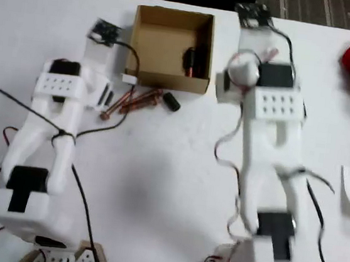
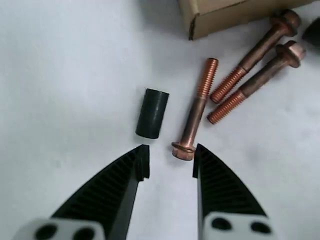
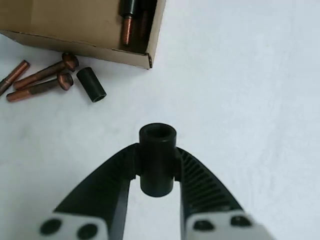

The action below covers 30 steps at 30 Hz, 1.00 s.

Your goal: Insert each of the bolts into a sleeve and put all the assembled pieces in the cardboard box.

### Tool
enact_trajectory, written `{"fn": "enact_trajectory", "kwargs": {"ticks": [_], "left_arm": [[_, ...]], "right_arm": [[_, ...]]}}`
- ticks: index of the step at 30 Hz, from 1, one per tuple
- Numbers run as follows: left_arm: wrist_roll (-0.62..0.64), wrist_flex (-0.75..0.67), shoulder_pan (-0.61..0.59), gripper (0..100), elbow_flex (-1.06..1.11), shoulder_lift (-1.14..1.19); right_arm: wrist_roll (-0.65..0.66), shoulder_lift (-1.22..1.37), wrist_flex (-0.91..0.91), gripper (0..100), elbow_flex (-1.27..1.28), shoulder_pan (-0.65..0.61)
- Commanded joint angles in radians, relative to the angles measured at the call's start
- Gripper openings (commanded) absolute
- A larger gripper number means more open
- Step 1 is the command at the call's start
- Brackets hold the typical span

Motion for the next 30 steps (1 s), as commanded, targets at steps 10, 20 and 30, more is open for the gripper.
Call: {"fn": "enact_trajectory", "kwargs": {"ticks": [10, 20, 30], "left_arm": [[-0.069, 0.123, 0.055, 17, -0.283, 0.259], [-0.180, 0.402, 0.055, 16, -0.625, 0.566], [-0.184, 0.566, 0.049, 2, -0.941, 0.738]], "right_arm": [[0.009, -0.564, -0.435, 1.9, 0.802, 0.012], [0.000, -0.503, -0.578, 2.0, 0.918, 0.013], [0.000, -0.503, -0.581, 2.0, 0.944, 0.012]]}}
